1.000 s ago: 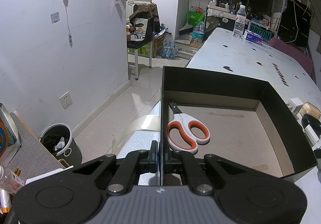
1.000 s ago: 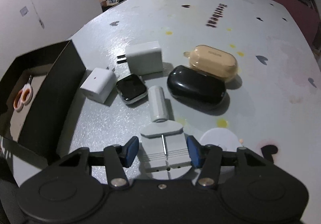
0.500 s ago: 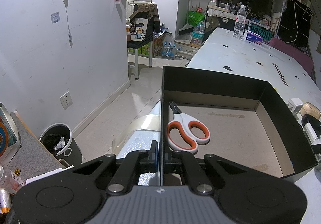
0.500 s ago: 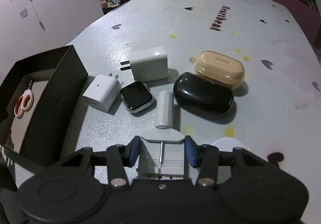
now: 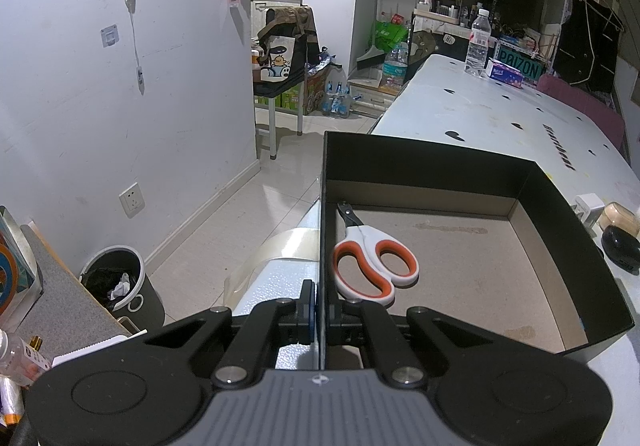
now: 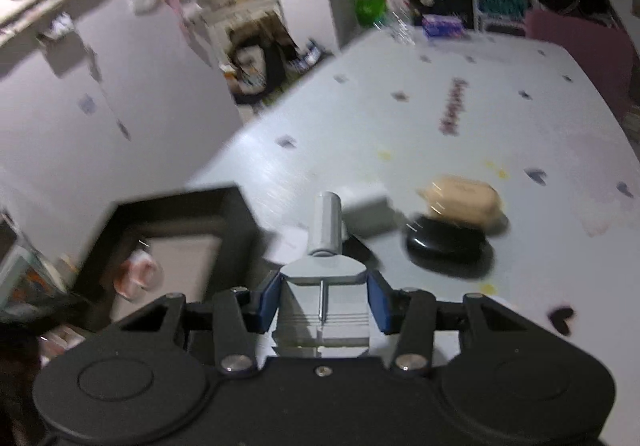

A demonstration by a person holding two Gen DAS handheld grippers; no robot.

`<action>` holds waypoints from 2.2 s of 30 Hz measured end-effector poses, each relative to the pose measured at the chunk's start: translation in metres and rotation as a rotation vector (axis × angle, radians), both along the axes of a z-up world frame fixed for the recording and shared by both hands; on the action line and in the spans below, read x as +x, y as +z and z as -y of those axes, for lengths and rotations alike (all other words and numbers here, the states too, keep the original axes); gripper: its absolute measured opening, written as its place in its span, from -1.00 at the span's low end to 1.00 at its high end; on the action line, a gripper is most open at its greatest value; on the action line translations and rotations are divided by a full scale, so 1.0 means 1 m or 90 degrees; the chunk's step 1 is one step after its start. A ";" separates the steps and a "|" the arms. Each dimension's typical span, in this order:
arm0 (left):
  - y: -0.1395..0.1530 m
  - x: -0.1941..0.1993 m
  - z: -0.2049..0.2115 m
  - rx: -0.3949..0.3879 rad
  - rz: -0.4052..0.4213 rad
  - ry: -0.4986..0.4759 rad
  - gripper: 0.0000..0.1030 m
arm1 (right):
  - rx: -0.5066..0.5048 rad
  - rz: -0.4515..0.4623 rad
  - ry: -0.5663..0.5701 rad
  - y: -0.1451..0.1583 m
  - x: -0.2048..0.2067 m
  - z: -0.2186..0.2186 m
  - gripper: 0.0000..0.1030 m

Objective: Organize rigid objects
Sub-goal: 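Carry the white strap tool into the black box and release it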

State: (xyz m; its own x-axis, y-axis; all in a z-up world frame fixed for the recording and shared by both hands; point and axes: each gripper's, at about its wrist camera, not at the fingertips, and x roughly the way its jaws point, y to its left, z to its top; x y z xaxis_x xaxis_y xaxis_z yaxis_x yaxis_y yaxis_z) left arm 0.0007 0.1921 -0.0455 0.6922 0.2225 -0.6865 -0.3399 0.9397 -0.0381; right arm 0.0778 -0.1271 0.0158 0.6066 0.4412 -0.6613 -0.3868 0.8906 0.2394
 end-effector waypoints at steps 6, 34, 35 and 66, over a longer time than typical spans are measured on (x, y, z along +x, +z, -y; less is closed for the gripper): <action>0.001 0.000 0.000 -0.001 0.000 0.000 -0.93 | 0.056 0.014 0.066 0.023 -0.011 -0.046 -0.08; 0.002 -0.005 -0.005 -0.020 0.010 -0.004 -0.89 | -0.099 -0.111 0.000 -0.019 0.028 -0.155 0.02; 0.002 -0.005 -0.005 -0.020 0.010 -0.004 -0.89 | -0.095 -0.112 0.003 -0.018 0.027 -0.153 0.02; 0.001 -0.005 -0.005 -0.019 0.009 -0.005 -0.89 | -0.315 -0.039 0.121 -0.045 0.028 -0.197 -0.57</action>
